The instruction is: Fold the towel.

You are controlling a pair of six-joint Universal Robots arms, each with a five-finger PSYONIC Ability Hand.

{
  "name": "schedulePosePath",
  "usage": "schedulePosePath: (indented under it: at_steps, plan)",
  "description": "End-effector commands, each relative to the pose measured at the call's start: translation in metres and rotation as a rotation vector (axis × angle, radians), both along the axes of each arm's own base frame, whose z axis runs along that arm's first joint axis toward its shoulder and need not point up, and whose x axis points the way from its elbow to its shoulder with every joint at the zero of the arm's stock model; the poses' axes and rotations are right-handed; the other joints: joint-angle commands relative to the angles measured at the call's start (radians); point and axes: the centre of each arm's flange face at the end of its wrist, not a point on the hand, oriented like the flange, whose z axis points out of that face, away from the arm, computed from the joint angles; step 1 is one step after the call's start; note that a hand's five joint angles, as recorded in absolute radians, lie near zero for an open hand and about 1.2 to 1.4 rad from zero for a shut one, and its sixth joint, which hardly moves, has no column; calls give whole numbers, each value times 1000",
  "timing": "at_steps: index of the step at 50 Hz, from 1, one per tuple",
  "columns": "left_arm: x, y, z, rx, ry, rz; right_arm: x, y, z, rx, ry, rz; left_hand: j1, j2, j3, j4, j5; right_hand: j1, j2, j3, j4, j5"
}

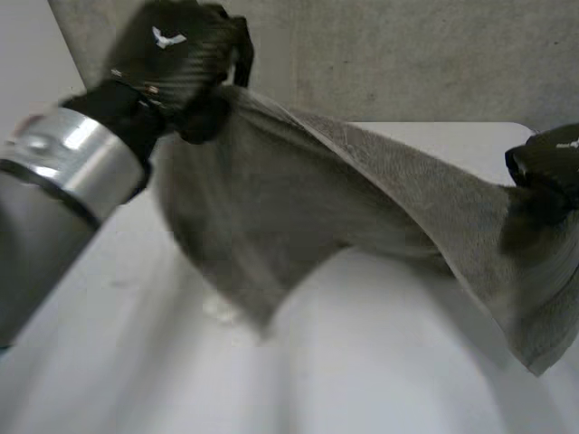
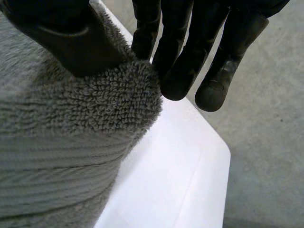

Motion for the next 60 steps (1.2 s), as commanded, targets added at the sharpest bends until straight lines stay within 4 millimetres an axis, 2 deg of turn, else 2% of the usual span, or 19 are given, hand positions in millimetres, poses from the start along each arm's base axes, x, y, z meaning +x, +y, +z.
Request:
schedulePosePath:
  at_steps: [1,5,11,13,17,19,21,22,24,25,26,27,29,33,38,40,46,52,60]
  plan:
    - [13,17,-1,76,-75,11,7,11,9,60,21,43,215,180,181,180,195,109,106,65,57,82]
    - [12,10,-31,133,-203,28,24,10,-21,177,103,121,215,180,181,180,195,109,106,65,57,82]
    - [5,-11,-71,190,-332,49,53,6,-45,222,155,201,215,180,181,180,195,109,106,65,57,82]
    - [1,-33,-93,230,-379,63,64,-11,-58,232,173,188,215,180,181,180,195,109,106,65,57,82]
    - [-6,-61,-95,214,-366,86,75,-41,-59,161,142,156,215,180,181,180,195,109,106,65,57,82]
    - [-12,-76,-87,180,-339,104,81,-58,-54,94,103,140,215,180,181,180,195,109,106,65,57,82]
    - [-21,-102,-50,62,-251,158,93,-88,-26,-78,-6,116,215,180,181,180,195,109,106,65,57,82]
    - [-21,-102,-50,61,-250,158,93,-88,-26,-79,-6,116,215,180,181,180,195,109,106,65,57,82]
    - [-22,-115,2,-72,-105,221,98,-104,18,-264,-155,90,215,180,181,180,195,109,106,65,57,82]
    - [-22,-115,2,-73,-104,221,98,-104,18,-265,-156,90,215,180,181,180,195,109,106,65,57,82]
    - [-20,-117,27,-125,-17,245,98,-106,39,-337,-232,81,215,180,181,180,195,109,106,65,57,82]
    - [-20,-117,27,-125,-17,245,98,-106,39,-338,-233,81,215,180,181,180,195,109,106,65,57,82]
    - [-12,-114,63,-185,131,272,94,-100,72,-423,-349,81,215,180,181,180,195,109,106,65,57,82]
    - [-7,-106,74,-179,185,266,91,-90,81,-418,-367,83,215,180,181,180,195,109,106,65,57,82]
    - [-6,-100,35,-56,111,257,82,-73,45,-197,-216,69,215,180,181,180,195,109,106,65,57,82]
    - [-1,-87,5,23,45,252,78,-65,35,-121,-164,68,215,180,181,180,195,109,106,65,57,82]
    - [8,-61,-36,102,-28,196,71,-43,8,100,-47,91,215,180,181,180,195,109,106,65,57,82]
    - [12,-57,-60,117,-46,185,68,-52,-1,127,-55,110,215,180,181,180,195,109,106,65,57,82]
    - [12,-64,-105,182,-87,194,85,-86,-67,216,-44,133,215,180,181,180,195,109,106,65,57,82]
